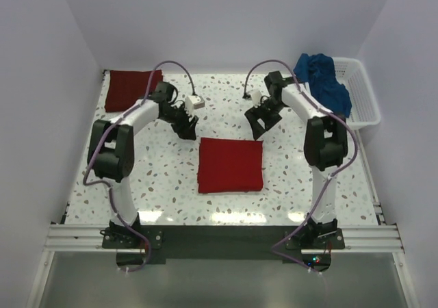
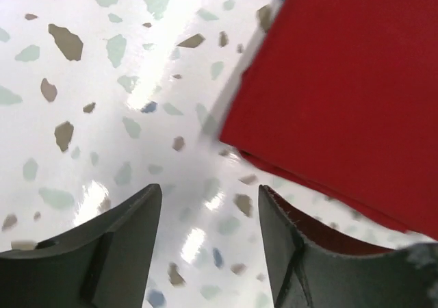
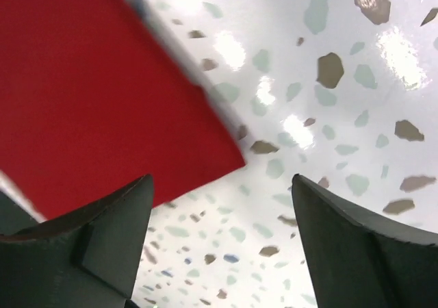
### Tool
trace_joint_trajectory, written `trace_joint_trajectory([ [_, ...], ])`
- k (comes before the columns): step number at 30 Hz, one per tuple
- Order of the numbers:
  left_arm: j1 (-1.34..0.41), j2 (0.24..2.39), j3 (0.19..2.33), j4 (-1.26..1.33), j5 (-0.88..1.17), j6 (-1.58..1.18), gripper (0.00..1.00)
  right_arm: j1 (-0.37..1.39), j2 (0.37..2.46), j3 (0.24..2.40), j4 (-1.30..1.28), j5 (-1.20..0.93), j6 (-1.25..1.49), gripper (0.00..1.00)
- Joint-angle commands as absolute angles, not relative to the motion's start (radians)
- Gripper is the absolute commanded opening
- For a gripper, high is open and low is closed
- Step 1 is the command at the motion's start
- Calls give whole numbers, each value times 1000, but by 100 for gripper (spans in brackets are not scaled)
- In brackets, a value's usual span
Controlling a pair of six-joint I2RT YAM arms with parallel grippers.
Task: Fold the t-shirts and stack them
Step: Fold the tshirt
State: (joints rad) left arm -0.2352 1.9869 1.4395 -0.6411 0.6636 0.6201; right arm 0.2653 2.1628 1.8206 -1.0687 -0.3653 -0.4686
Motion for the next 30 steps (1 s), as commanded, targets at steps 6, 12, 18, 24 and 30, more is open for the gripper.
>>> trace_joint_trajectory([
  [6, -385, 1521, 1015, -340, 974, 105, 68, 323, 1796, 1521, -1076, -875, -218, 89],
  [12, -541, 1560, 772, 122, 1054, -314, 68, 454, 1818, 1249, -1072, -1050, -245, 86],
  [18, -505, 1812, 741, 103, 1051, -296, 67, 369, 2053, 1141, -1077, -1043, -311, 85],
  [24, -385, 1988, 761, -52, 1078, -210, 66, 241, 2204, 1137, -1045, -970, -321, 81],
  [30, -364, 1903, 762, -172, 1080, -80, 66, 235, 2119, 1135, -1018, -904, -273, 81],
])
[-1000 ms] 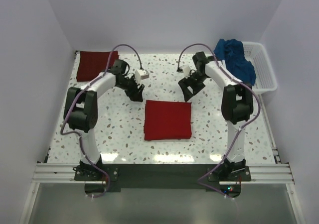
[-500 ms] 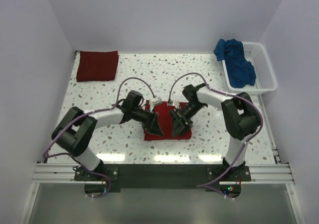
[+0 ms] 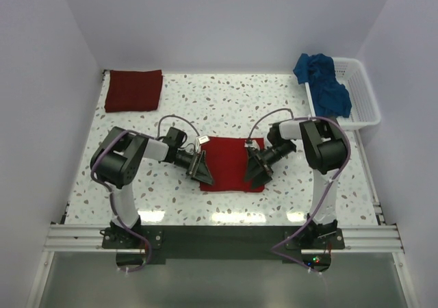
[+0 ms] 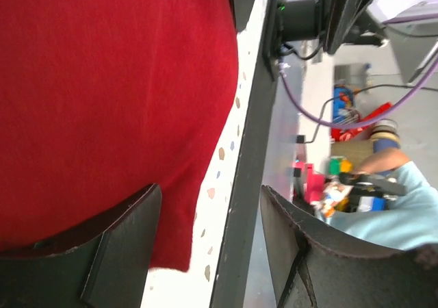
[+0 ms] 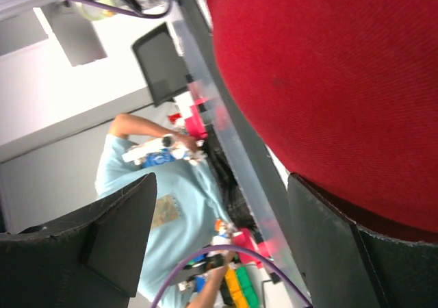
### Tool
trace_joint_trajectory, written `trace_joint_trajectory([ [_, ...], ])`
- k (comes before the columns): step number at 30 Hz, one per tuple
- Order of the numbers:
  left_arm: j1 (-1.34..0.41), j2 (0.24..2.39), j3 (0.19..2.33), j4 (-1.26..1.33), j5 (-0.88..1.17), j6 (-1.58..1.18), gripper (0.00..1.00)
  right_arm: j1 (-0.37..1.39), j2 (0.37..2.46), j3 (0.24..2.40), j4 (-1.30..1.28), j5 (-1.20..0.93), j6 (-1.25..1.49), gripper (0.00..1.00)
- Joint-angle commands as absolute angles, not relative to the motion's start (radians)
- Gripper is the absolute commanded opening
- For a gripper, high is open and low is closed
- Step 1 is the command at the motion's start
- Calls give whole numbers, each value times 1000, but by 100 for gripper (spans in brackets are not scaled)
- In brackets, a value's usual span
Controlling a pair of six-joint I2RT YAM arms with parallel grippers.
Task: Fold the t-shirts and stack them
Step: Fold the tshirt
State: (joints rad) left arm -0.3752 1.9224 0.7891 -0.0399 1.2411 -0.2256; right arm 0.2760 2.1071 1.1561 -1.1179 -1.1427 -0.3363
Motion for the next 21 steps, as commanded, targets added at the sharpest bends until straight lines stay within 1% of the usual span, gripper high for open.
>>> trace_joint_trajectory([
  [1, -362, 1882, 767, -222, 1081, -54, 66, 235, 2102, 1140, -1025, -891, -278, 81],
  [5, -357, 1712, 788, -327, 1086, 122, 65, 238, 1973, 1206, -1075, -871, -321, 81],
  [6, -351, 1627, 796, -348, 1080, 149, 66, 241, 1948, 1227, -1104, -871, -325, 80],
  [7, -345, 1585, 802, -371, 1071, 179, 66, 242, 1927, 1265, -1112, -876, -331, 80],
  [8, -333, 1510, 816, -374, 1054, 183, 67, 255, 1881, 1284, -1121, -876, -331, 80],
  [11, -233, 1418, 819, -330, 1022, 108, 67, 291, 1827, 1356, -1123, -851, -328, 76],
  [12, -165, 1405, 816, -306, 1020, 88, 67, 326, 1800, 1371, -1109, -815, -325, 76],
  [13, -134, 1396, 813, -292, 1011, 45, 67, 345, 1784, 1400, -1095, -787, -310, 74],
  [15, -72, 1371, 802, -264, 933, 9, 67, 414, 1737, 1413, -1013, -718, -284, 70],
  [16, -57, 1364, 796, -255, 905, -45, 67, 443, 1720, 1413, -976, -628, -261, 68],
  [18, -10, 1362, 767, -229, 862, -95, 67, 555, 1694, 1408, -884, -513, -253, 65],
  [19, 0, 1365, 747, -224, 859, -142, 68, 595, 1692, 1405, -859, -406, -252, 60],
  [20, 0, 1376, 739, -224, 847, -161, 68, 668, 1692, 1405, -818, -361, -249, 58],
  [21, 27, 1382, 733, -227, 838, -175, 68, 702, 1695, 1407, -801, -323, -245, 56],
])
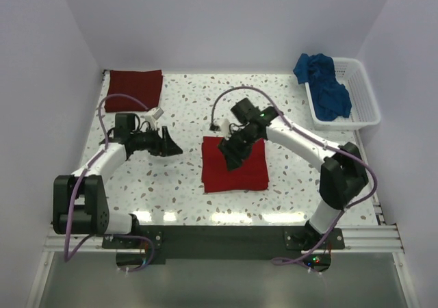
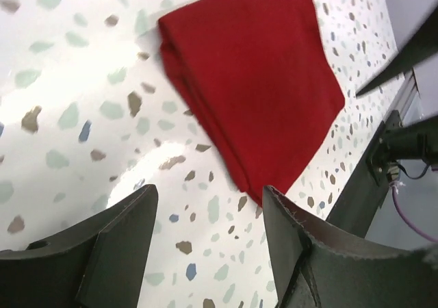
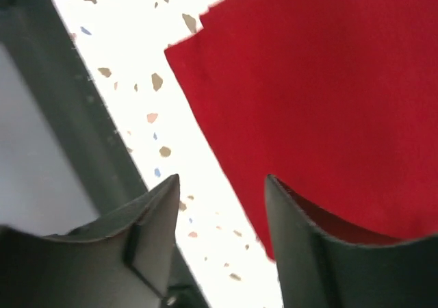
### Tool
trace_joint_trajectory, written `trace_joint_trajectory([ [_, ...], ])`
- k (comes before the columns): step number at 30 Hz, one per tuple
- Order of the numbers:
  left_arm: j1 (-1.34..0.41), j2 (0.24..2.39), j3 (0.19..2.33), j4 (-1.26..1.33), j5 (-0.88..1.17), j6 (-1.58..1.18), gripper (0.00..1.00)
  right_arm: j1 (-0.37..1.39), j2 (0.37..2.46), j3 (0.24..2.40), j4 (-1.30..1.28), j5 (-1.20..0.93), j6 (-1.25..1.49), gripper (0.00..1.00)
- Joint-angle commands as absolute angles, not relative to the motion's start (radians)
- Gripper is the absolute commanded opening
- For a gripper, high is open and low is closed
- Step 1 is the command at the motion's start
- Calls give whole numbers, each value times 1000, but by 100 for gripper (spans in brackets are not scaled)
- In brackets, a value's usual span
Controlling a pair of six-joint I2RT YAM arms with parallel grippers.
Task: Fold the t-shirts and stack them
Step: Fold the tshirt, then neatly place the folded tshirt to the corner
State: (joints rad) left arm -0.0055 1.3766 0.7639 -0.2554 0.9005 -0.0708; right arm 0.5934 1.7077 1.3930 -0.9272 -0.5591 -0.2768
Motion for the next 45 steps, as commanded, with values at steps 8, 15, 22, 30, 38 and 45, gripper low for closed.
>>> trace_joint_trajectory([
  [8, 32, 1414, 710, -216, 755, -227, 68, 992, 1799, 1414, -696, -88, -258, 48],
  [15, 32, 1437, 673, -161, 733, -279, 68, 1084, 1911, 1454, -675, -48, -281, 49],
  [22, 32, 1453, 660, -143, 735, -299, 69, 1104, 1999, 1457, -655, -52, -288, 47],
  [30, 18, 1532, 612, -46, 807, -377, 71, 1088, 1944, 1450, -650, -25, -327, 0],
  [38, -126, 1574, 589, 257, 833, -587, 78, 1006, 1804, 1434, -647, -124, -356, 0],
  [45, -218, 1681, 575, 523, 793, -856, 89, 974, 1793, 1439, -664, -173, -367, 0],
])
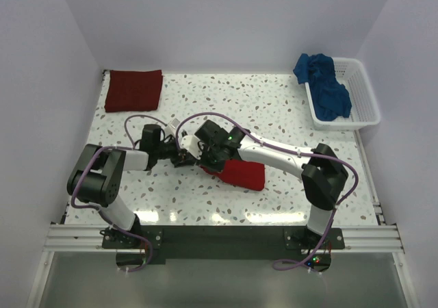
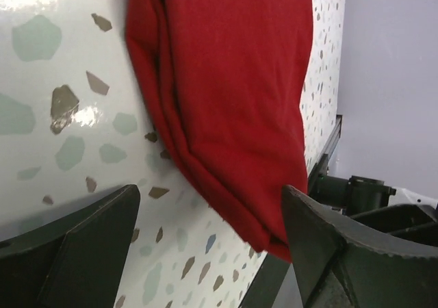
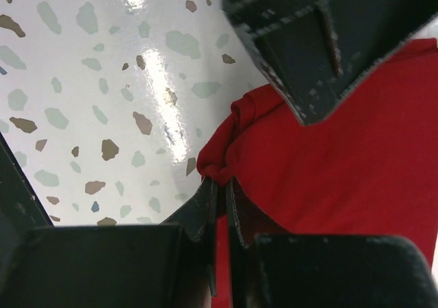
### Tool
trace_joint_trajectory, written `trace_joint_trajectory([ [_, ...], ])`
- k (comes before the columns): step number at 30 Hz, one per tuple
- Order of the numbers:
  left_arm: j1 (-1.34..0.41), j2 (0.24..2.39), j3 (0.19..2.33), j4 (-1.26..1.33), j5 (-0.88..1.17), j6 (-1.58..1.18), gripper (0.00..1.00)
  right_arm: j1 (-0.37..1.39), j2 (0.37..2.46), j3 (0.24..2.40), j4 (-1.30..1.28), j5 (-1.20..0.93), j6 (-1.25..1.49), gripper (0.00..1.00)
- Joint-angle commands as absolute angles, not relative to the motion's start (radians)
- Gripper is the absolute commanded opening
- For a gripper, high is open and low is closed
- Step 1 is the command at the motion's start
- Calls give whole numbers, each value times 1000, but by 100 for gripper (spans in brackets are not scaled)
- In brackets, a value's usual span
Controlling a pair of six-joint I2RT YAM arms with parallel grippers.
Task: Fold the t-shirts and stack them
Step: Neatly place the folded tshirt to the corner
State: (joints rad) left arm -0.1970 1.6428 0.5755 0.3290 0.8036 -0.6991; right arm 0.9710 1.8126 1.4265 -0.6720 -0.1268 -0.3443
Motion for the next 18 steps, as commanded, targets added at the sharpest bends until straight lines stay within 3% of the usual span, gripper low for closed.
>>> trace_joint_trajectory([
  [1, -225, 1689, 574, 541, 782, -877, 91, 974, 1793, 1440, -666, -179, -367, 0],
  [5, -247, 1735, 569, 613, 762, -968, 97, 974, 1804, 1462, -666, -187, -353, 0],
  [11, -275, 1819, 571, 641, 741, -1035, 91, 976, 1824, 1502, -637, -196, -316, 0],
  [17, -276, 1833, 647, 580, 723, -1051, 73, 982, 1845, 1520, -611, -204, -279, 0],
  [18, -276, 1827, 655, 571, 721, -1048, 63, 985, 1848, 1522, -606, -206, -278, 0],
])
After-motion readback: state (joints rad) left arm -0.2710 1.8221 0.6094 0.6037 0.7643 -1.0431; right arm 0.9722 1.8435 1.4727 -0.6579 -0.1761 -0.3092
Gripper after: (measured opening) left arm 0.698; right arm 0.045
